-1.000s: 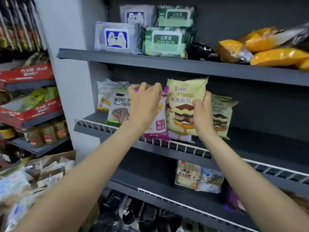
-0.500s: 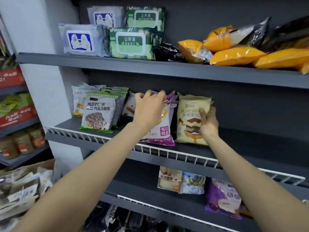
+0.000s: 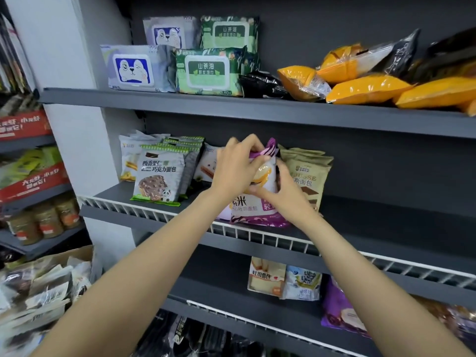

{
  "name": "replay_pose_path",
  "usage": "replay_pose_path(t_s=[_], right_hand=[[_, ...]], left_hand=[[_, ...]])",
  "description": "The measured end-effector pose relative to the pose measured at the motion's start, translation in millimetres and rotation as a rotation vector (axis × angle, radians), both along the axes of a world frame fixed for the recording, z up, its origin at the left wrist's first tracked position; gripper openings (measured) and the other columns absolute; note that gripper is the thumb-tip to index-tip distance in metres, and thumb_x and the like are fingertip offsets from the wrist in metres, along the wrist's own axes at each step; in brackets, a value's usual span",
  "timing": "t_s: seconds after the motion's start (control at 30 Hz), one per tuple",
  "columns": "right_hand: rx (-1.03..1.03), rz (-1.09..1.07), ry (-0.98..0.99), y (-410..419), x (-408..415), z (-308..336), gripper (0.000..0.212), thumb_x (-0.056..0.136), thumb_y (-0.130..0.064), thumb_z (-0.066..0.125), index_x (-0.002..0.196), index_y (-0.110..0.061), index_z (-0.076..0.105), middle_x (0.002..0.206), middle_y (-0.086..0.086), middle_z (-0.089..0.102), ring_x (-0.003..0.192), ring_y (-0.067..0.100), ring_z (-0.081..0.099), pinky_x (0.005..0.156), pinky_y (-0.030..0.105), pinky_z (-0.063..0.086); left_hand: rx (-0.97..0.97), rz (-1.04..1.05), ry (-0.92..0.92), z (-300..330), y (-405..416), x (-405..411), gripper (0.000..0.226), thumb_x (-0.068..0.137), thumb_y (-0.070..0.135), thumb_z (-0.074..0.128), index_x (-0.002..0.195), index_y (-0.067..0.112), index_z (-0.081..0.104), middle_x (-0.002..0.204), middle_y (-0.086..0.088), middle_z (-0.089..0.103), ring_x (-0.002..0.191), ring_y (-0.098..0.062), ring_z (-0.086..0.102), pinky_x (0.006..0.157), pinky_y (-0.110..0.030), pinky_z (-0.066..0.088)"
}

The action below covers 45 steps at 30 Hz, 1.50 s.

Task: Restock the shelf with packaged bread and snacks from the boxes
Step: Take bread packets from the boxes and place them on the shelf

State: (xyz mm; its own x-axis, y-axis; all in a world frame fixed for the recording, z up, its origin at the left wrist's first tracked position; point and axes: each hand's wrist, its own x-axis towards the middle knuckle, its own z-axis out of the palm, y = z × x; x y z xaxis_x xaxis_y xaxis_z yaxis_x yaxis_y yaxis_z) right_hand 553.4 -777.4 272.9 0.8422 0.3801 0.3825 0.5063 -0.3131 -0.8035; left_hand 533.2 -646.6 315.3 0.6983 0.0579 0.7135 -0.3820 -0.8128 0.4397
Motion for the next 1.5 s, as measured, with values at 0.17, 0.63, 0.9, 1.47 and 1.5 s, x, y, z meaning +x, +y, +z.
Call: replay_pose_path(t_s=[0.17,0.63,0.9,1.47,1.5], right_hand=[[0.245,-0.123,0.127,-20.5,1.0,-4.1,0.044,0.079,-0.029,0.073,0.115,-0.025,0.047,0.12,0.005,0.062,0.107,0.021,0.062,0.096,0.046,0.05],[0.376,-0.872,0.027,-159.0,73.8,0.6,0.059,0.089,-0.034,0.06,0.14,-0.02,0.036,0.138,0.016,0.04,0.124,0.03,0.044,0.096,0.039,0.041],[0.148,-0.633,0.173,-175.9,151.6,-33.4,0.048,0.092,-0.022,0.057,0.133,-0.006,0.037,0.125,0.014,0.054,0.12,0.035,0.051,0.095,0.039,0.044],[-0.309,-0.445,-0.283,-145.7,138.5,-28.4,0.058,0.09,-0.006,0.056,0.142,-0.011,0.034,0.147,0.015,0.024,0.137,0.029,0.026,0.115,0.036,0.027],[-0.228,-0.439,-0.348,-138.6,127.8,-18.8,0.051,0.09,-0.005,0.053,0.139,-0.01,0.039,0.143,0.015,0.032,0.134,0.029,0.031,0.113,0.037,0.029]], left_hand=[[0.004,-0.156,0.055,7.1,-6.2,2.5,0.033,0.095,0.03,0.053,0.124,0.015,0.054,0.123,-0.003,0.058,0.117,-0.018,0.048,0.1,-0.034,0.04],[0.608,-0.046,0.27,-14.2,-91.6,68.5,0.086,0.078,0.041,0.071,0.145,0.016,0.025,0.151,-0.007,0.028,0.138,-0.026,0.029,0.11,-0.036,0.031],[0.776,0.085,0.476,-34.9,-104.4,105.6,0.123,0.061,0.057,0.078,0.15,0.028,-0.001,0.157,0.0,0.009,0.145,-0.026,0.01,0.116,-0.04,0.012],[0.646,0.166,0.462,-38.0,-119.1,92.3,0.098,0.078,0.048,0.068,0.151,0.025,0.007,0.16,0.001,0.0,0.147,-0.021,0.006,0.116,-0.033,0.014],[0.603,0.169,0.435,-34.4,-115.9,90.2,0.087,0.081,0.043,0.066,0.149,0.025,0.015,0.158,0.0,0.01,0.144,-0.022,0.016,0.113,-0.032,0.022]])
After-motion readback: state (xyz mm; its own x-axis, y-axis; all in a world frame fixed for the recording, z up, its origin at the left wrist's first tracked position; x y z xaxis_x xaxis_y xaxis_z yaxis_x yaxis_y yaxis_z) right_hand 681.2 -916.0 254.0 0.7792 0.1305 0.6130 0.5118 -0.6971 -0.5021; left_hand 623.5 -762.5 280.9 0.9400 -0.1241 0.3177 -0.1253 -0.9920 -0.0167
